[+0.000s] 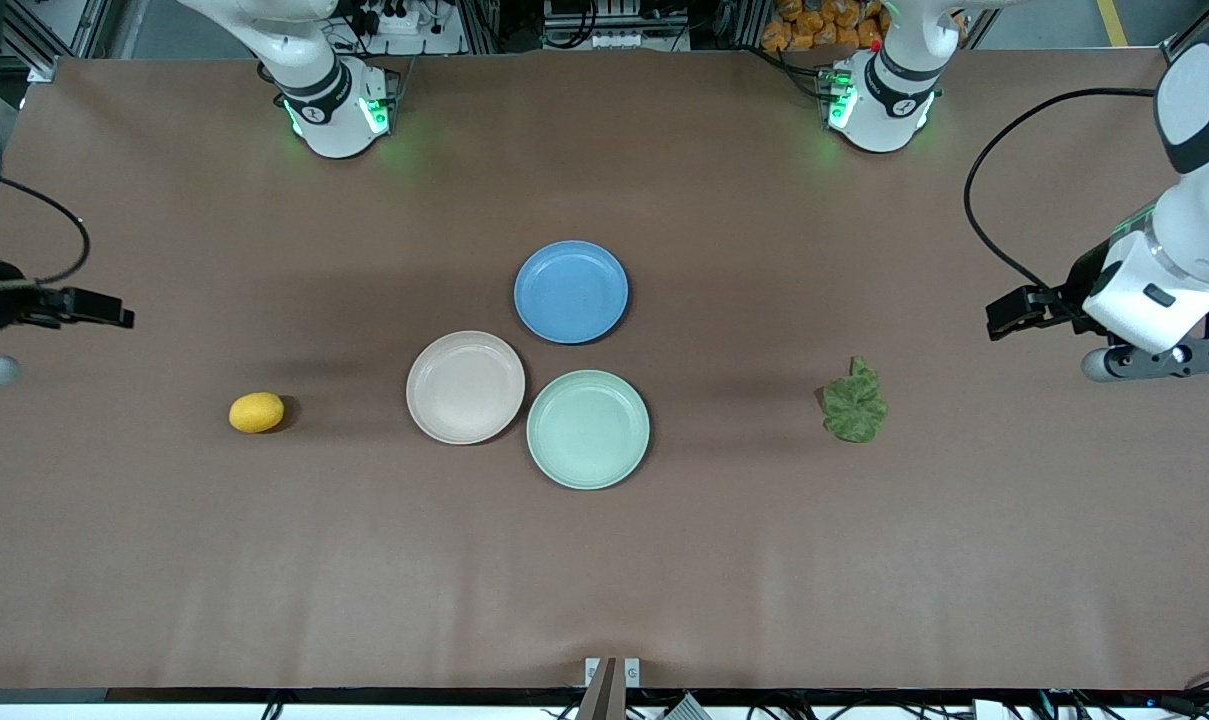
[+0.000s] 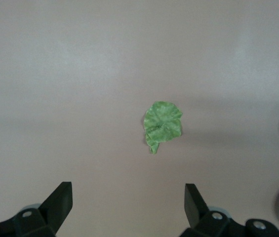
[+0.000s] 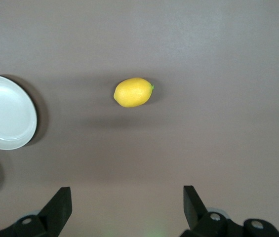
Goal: Place lemon and lettuce in plates
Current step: 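Reach the right gripper to the lemon while the left gripper reaches the lettuce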
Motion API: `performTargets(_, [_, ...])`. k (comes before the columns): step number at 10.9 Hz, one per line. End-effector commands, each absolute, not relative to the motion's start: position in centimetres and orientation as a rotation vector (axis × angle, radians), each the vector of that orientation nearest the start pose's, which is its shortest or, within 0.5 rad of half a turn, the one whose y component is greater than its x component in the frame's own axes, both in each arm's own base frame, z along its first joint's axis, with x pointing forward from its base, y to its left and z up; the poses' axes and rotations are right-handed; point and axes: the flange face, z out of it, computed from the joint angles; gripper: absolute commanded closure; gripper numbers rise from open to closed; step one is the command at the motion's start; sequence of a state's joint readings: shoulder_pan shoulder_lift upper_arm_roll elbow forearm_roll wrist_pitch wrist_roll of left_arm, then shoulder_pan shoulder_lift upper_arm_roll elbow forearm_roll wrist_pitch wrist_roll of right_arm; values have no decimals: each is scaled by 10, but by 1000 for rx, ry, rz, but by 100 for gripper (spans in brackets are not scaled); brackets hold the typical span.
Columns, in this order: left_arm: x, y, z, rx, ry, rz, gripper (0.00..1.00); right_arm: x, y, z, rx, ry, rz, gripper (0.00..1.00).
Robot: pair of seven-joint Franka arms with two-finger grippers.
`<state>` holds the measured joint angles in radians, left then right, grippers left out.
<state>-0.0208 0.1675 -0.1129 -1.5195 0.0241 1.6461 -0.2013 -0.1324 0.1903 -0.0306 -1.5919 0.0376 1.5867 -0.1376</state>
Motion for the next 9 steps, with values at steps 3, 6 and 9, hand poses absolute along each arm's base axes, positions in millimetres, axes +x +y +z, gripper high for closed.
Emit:
performTargets(3, [619,-78,521,-3146,-96,48,0,587,-92,460,-3062,54,278,0])
performTargets(6, [626,-86,495,-3150,-82,49,0,591,-91,420,-3059,55,298,0])
performTargets(9, [628,-98,448,-3157,-98,22,0,596,-88,382,-3073,52,235,0])
